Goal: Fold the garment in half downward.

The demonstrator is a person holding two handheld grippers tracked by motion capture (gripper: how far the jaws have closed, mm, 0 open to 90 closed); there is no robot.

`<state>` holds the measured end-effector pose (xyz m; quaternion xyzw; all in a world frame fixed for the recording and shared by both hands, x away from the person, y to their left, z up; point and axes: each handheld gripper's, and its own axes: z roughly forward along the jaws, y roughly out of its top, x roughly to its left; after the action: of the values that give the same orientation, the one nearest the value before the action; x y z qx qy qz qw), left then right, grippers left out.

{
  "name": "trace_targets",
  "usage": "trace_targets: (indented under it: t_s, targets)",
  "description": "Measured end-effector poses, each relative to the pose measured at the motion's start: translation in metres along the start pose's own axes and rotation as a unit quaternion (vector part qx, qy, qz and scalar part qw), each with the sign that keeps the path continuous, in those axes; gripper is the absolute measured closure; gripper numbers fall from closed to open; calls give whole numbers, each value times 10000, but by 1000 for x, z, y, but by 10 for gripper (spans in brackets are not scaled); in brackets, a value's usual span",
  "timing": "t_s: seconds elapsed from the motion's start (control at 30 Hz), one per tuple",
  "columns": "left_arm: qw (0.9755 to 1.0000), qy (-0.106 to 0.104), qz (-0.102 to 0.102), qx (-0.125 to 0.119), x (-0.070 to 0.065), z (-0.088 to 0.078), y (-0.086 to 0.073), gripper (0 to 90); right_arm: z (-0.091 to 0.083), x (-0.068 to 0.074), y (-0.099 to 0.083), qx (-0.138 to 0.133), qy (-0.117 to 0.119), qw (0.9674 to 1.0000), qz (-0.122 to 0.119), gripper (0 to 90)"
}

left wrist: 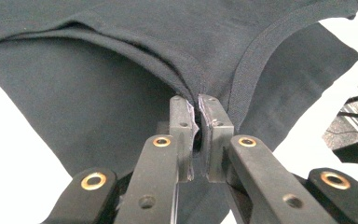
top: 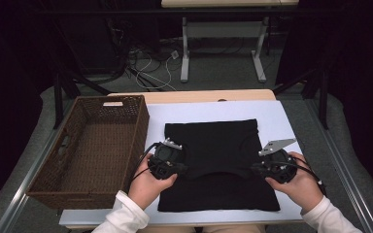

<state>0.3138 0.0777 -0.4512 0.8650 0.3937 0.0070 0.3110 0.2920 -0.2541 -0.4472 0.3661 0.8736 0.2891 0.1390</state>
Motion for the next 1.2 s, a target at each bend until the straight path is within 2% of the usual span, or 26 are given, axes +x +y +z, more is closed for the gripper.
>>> trace_targets:
  t_s: [0.07,0.1,0.17,0.2,0.27,0.3,0.4,0.43,0.53,0.7,0.77,0.93,0.97,1.0,1.2]
  targets:
    - [10000,11,63,22,-1,-2,-2,852,-2,2,-1,-1,6,10000,10,856]
    - [10000,15,14,3,-2,-2,-3,852,-2,4,-2,-1,23,10000,0,856]
    - [9999,15,118,29,-2,-4,-5,852,-4,7,-4,11,44,10000,-21,856]
    - [10000,10,76,1,-4,-4,-6,852,-5,8,-4,4,56,10000,-39,856]
    - [9999,11,136,-1,-4,-5,-8,852,-8,11,-5,3,66,10000,-60,856]
    - [10000,-23,44,-19,-5,-5,-10,852,-9,11,-6,-2,39,10000,-90,856]
    - [10000,-58,59,-7,-6,-4,-15,852,-13,14,-7,-1,55,9999,-116,856]
    - [9999,-32,124,26,-6,-3,-16,852,-13,15,-8,-29,44,9999,-116,856]
    - [9999,-49,108,62,-8,0,-20,852,-14,17,-9,-26,29,9999,-133,856]
    - [9999,-58,87,108,-7,8,-27,852,-6,18,-14,66,47,9999,-100,856]
    - [9998,-71,80,138,-6,11,-30,852,0,19,-18,115,145,9998,-6,856]
    - [9997,-155,-6,210,-6,20,-38,852,12,21,-28,244,231,9994,35,856]
    - [9997,-139,62,204,-6,21,-40,852,13,21,-30,268,214,9994,40,856]
    - [9997,-163,-9,206,-7,22,-41,852,14,21,-31,277,241,9993,44,856]
    - [9996,-206,-52,196,-8,28,-50,852,17,25,-39,359,339,9987,96,856]
